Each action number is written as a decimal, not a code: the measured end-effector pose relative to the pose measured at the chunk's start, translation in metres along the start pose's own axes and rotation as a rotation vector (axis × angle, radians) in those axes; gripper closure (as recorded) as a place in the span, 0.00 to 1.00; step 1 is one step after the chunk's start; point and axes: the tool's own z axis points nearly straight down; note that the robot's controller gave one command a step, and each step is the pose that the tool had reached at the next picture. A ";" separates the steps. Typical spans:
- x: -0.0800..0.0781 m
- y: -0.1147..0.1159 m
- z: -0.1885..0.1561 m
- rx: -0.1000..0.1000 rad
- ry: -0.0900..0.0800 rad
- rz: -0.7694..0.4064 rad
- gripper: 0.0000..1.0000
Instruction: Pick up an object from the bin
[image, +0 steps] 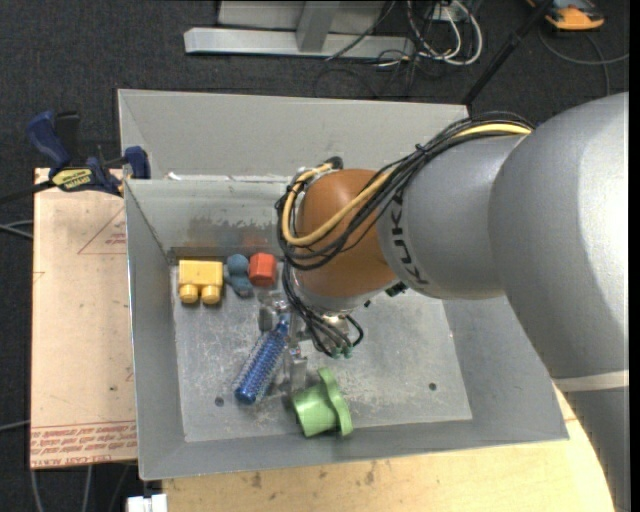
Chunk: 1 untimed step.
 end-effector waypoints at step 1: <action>-0.003 -0.003 -0.003 0.001 -0.007 0.004 1.00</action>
Offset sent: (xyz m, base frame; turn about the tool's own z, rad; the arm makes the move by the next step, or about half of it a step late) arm 0.0000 0.0000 0.0000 0.0000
